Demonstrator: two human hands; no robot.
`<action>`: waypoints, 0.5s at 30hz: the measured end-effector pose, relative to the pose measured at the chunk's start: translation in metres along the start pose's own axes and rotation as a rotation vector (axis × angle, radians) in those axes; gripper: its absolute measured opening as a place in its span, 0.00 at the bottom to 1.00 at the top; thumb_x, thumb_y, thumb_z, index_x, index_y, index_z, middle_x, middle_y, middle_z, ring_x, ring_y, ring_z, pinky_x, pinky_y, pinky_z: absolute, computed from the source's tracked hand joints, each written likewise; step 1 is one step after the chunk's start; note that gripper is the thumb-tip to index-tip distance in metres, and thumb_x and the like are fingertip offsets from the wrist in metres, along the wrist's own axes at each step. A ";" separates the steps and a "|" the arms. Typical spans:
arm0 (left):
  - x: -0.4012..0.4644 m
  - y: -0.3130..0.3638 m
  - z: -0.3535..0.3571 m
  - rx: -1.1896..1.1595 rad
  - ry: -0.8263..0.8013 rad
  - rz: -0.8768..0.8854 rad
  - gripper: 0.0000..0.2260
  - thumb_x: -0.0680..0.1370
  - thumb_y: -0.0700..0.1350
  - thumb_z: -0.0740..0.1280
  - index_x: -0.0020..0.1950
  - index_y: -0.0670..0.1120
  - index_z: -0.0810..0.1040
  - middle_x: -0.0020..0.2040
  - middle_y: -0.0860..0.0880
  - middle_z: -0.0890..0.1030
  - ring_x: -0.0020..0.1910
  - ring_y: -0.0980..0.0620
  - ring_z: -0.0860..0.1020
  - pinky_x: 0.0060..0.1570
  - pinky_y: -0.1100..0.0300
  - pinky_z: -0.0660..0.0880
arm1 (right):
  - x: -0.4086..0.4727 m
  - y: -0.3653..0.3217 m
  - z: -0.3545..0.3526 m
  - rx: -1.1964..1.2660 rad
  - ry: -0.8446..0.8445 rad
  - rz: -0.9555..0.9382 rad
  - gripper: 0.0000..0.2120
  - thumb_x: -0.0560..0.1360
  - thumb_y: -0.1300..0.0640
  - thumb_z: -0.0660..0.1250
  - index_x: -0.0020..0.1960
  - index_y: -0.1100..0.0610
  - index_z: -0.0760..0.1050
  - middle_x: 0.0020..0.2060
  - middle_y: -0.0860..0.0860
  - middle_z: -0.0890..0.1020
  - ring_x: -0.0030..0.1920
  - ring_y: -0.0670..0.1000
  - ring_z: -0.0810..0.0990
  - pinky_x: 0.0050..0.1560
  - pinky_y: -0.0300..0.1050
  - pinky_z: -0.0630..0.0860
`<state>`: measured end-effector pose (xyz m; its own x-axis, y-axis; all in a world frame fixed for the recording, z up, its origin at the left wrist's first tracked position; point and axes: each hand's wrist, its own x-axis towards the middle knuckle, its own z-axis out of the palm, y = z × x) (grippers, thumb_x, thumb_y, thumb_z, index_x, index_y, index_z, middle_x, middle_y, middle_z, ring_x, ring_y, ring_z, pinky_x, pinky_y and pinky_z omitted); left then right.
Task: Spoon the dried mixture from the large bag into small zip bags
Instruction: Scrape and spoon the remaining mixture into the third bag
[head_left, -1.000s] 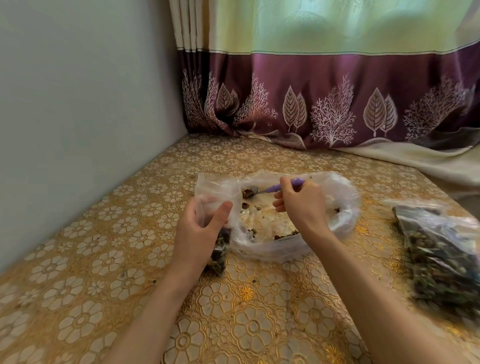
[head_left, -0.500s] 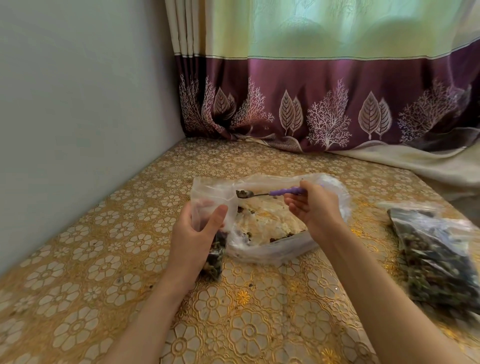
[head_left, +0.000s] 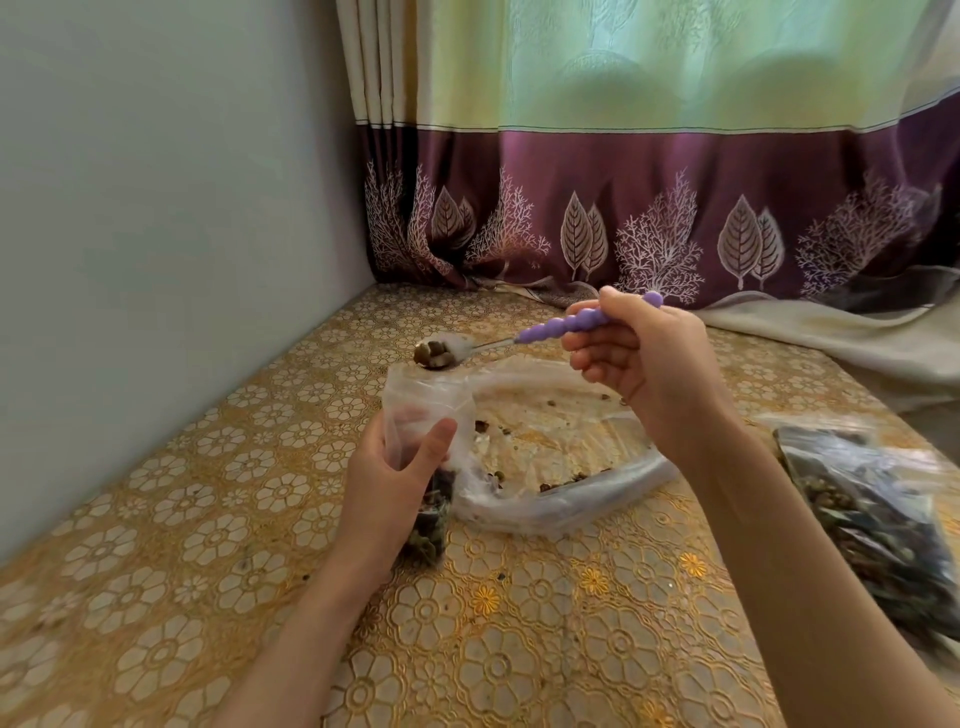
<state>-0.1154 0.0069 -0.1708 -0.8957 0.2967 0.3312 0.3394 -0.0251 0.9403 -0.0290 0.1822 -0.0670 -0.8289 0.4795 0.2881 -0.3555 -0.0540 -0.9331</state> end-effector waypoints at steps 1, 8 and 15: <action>0.000 0.000 0.000 -0.003 0.005 0.000 0.23 0.63 0.66 0.67 0.51 0.54 0.74 0.41 0.55 0.83 0.42 0.59 0.81 0.40 0.69 0.75 | -0.002 -0.002 0.002 -0.033 -0.045 -0.029 0.13 0.79 0.60 0.59 0.40 0.64 0.77 0.29 0.53 0.83 0.28 0.48 0.78 0.27 0.36 0.74; 0.000 0.002 0.000 -0.016 0.028 0.037 0.22 0.65 0.63 0.67 0.49 0.49 0.75 0.38 0.55 0.83 0.36 0.60 0.80 0.34 0.74 0.72 | -0.007 -0.006 0.007 -0.165 -0.256 -0.082 0.10 0.78 0.66 0.58 0.46 0.64 0.78 0.34 0.55 0.82 0.31 0.50 0.78 0.29 0.39 0.73; 0.000 -0.001 -0.002 0.013 0.012 0.012 0.22 0.64 0.66 0.67 0.52 0.55 0.74 0.41 0.51 0.83 0.41 0.54 0.81 0.42 0.61 0.74 | -0.001 -0.005 -0.003 -0.007 -0.128 -0.108 0.10 0.76 0.63 0.60 0.42 0.62 0.79 0.35 0.57 0.82 0.31 0.49 0.77 0.30 0.38 0.73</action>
<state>-0.1163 0.0047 -0.1712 -0.8950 0.2850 0.3432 0.3537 -0.0156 0.9352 -0.0245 0.1850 -0.0631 -0.8342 0.3668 0.4118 -0.4433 -0.0017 -0.8964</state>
